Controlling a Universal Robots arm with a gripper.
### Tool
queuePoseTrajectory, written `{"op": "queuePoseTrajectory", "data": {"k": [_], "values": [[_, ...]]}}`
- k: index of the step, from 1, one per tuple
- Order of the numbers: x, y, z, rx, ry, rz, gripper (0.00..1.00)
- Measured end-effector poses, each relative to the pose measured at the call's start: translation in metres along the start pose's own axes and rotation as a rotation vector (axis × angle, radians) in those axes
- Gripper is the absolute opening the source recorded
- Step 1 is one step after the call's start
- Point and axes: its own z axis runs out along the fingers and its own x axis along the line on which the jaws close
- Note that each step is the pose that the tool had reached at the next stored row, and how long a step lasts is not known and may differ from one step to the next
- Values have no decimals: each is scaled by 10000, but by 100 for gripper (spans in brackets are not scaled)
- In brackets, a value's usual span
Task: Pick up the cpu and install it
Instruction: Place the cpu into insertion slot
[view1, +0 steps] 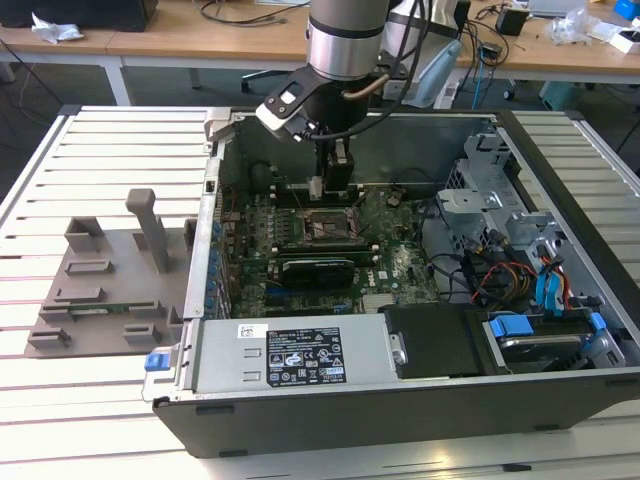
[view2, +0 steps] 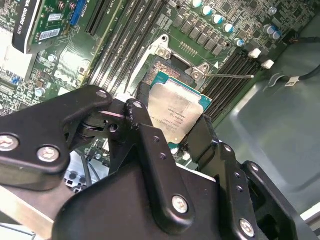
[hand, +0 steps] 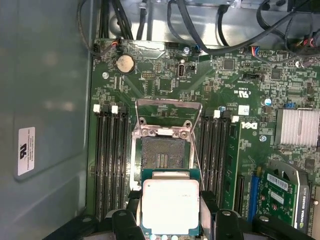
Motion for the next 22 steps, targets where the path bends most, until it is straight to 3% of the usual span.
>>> {"op": "queuePoseTrajectory", "data": {"k": [8, 14, 22], "values": [[0, 0, 5, 0, 2, 77, 55], [0, 2, 81, 3, 2, 78, 55], [0, 3, 125, 2, 3, 77, 55]]}}
